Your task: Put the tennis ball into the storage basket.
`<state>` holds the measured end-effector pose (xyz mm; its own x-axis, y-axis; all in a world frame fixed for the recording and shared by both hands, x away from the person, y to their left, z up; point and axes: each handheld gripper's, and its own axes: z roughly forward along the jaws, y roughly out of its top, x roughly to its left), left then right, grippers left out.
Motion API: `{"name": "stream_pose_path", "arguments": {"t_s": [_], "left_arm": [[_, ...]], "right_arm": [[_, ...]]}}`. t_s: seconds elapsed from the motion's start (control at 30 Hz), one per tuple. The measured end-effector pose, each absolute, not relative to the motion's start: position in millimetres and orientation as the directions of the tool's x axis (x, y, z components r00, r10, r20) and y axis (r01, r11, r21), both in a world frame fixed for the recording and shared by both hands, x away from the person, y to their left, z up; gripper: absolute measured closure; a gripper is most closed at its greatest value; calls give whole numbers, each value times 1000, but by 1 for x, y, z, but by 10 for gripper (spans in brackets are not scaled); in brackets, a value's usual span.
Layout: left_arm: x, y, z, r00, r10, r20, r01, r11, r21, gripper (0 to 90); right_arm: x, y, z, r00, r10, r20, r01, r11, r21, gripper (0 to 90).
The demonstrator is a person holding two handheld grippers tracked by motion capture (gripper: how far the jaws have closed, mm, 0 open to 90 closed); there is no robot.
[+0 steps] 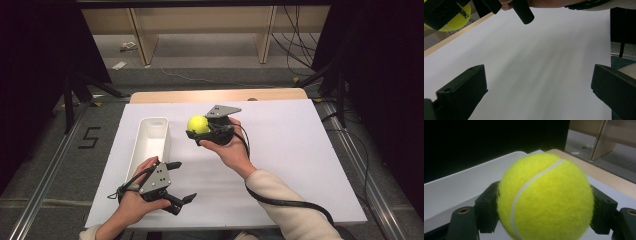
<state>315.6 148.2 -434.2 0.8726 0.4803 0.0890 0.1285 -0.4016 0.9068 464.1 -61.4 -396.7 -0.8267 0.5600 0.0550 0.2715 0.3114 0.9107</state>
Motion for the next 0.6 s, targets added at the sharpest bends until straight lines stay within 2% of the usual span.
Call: {"name": "stream_pose_path", "arguments": {"t_s": [0.6], "left_arm": [[316, 148, -434, 873, 479, 90, 128, -402, 907, 0]], "right_arm": [[461, -56, -397, -835, 547, 59, 270, 313, 911, 261]]}}
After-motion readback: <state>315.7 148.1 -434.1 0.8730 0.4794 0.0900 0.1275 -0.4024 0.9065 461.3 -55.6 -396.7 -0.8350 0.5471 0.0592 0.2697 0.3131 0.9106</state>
